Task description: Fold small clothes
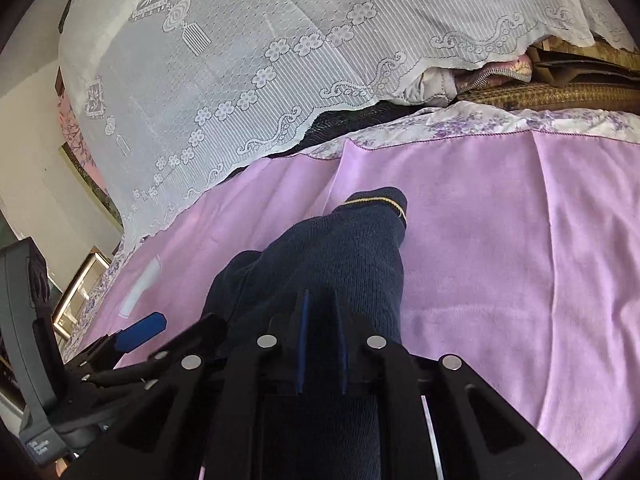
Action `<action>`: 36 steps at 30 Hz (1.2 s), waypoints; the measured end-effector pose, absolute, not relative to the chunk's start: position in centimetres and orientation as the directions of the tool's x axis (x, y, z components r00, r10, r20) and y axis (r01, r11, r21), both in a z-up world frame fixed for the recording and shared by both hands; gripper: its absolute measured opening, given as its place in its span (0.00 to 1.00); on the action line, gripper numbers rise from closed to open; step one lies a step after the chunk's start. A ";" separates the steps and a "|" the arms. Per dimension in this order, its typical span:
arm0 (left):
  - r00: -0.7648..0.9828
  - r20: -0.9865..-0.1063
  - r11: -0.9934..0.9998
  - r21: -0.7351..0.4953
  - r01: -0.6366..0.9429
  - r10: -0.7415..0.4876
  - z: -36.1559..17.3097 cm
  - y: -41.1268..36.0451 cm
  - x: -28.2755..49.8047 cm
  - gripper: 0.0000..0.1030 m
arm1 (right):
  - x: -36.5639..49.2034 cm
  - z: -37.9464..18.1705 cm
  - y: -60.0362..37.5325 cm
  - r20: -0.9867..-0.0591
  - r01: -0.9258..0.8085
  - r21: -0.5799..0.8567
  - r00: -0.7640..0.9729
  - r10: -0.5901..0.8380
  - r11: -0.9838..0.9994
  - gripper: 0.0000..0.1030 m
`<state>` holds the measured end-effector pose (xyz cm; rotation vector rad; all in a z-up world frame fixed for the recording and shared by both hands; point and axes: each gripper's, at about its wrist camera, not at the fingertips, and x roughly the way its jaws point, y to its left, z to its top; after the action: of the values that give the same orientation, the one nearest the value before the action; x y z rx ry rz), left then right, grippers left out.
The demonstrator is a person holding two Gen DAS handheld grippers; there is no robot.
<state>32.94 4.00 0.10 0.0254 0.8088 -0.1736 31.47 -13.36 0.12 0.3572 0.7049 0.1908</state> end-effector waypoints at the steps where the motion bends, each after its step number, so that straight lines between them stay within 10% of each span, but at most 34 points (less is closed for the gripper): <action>1: 0.663 -0.738 0.986 -0.018 0.166 -0.126 -1.1 3.6 33.7 0.95 | 31.8 -0.4 -13.2 -0.613 -0.049 0.361 0.740 0.277 0.931 0.10; 8: 0.575 -0.788 0.975 -0.167 0.144 -0.220 -4.9 4.8 35.2 0.96 | 31.9 -2.1 -13.7 -0.618 -0.055 0.347 0.738 0.272 0.936 0.00; 36: 0.678 -0.721 0.990 -0.086 0.114 -0.141 -3.7 4.9 31.5 0.96 | 27.2 -2.1 -14.5 -0.534 -0.115 0.331 0.795 0.287 0.937 0.02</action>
<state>31.51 4.88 -3.73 -0.0349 0.8129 -0.1429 27.25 -14.46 -2.12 0.2902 0.6156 0.2192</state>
